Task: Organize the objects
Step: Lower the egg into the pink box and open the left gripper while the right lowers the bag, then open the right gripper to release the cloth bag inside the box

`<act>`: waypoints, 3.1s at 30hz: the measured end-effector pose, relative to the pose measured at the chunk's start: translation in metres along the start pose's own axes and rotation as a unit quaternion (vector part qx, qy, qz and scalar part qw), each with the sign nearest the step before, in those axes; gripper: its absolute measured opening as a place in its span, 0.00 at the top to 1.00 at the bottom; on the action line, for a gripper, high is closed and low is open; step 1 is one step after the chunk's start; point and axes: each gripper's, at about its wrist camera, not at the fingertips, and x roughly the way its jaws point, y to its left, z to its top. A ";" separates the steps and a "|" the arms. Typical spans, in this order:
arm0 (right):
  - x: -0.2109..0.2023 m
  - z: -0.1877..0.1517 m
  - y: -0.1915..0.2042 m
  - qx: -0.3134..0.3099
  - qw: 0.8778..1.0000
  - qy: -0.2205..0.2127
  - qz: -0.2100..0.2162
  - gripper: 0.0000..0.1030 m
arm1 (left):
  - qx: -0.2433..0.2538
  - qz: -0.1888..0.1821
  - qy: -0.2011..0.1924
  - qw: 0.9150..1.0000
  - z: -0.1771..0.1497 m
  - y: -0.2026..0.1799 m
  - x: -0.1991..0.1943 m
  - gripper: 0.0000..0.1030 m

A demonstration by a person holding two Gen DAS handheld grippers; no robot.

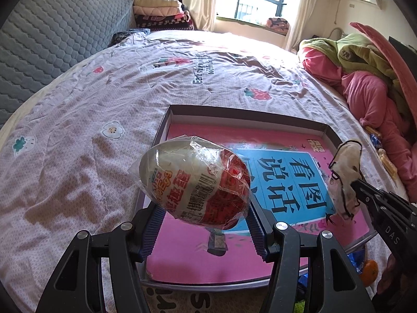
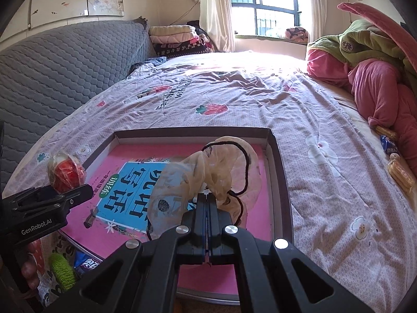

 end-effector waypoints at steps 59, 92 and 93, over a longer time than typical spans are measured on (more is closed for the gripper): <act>-0.031 -0.001 0.011 -0.012 1.000 0.007 -0.014 0.52 | 0.021 0.024 0.007 0.999 -0.005 -0.010 -0.033 0.34; -0.119 -0.011 0.011 -0.017 0.999 -0.051 -0.008 0.42 | 0.045 0.030 -0.027 0.998 -0.033 -0.035 -0.108 0.34; -0.121 -0.012 0.011 -0.018 0.998 -0.052 -0.008 0.41 | 0.046 0.030 -0.027 0.998 -0.035 -0.035 -0.109 0.34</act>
